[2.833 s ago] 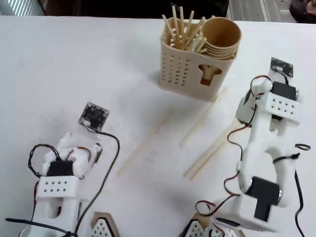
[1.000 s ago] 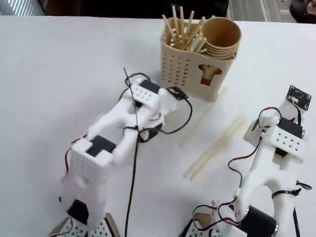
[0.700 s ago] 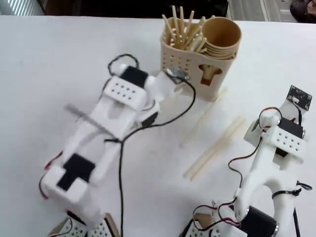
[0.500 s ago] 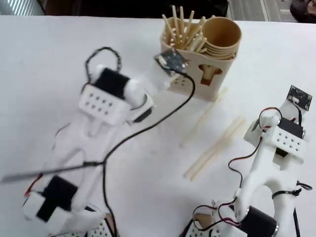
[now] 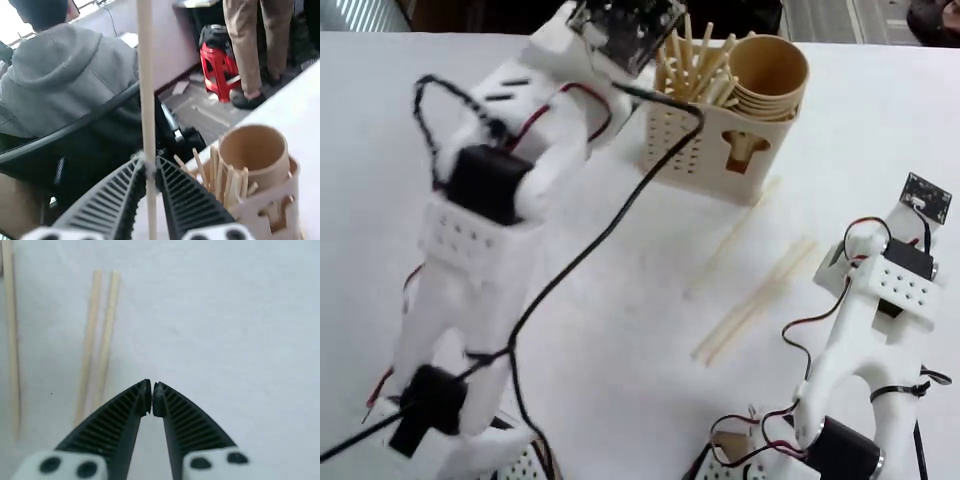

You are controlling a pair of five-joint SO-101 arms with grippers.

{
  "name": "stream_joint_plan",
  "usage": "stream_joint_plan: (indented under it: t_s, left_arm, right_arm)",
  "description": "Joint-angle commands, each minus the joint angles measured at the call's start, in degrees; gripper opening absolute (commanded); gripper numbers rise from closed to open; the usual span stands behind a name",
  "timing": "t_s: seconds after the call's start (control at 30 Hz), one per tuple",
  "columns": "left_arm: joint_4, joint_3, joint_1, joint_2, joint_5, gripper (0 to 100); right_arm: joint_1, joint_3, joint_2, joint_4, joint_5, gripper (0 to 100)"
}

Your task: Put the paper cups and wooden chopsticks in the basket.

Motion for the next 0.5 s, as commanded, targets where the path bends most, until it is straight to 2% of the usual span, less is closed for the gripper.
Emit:
stream_joint_plan:
  t_s: [0.0,0.1,0.2,0.47]
  left_arm:
    - [-19.96,-3.16,-0.04,7.08,8.97,2]
    - [-27.87,-3.25,-0.04,11.65,14.42,2]
    - [-32.18,-3.25,-0.04,15.87,17.85,2]
    - [-33.93,-3.25,-0.22,26.86,18.73,3]
  right_arm:
    - [0.66,-0.18,-1.63,-0.75,-0.62,1.9]
    - [0.66,-0.09,-1.63,-0.75,-0.62,1.9]
    - [0.75,0.62,-1.63,-1.27,-0.62,1.9]
    - [0.75,5.45,-1.71,-8.22,-0.62,1.9]
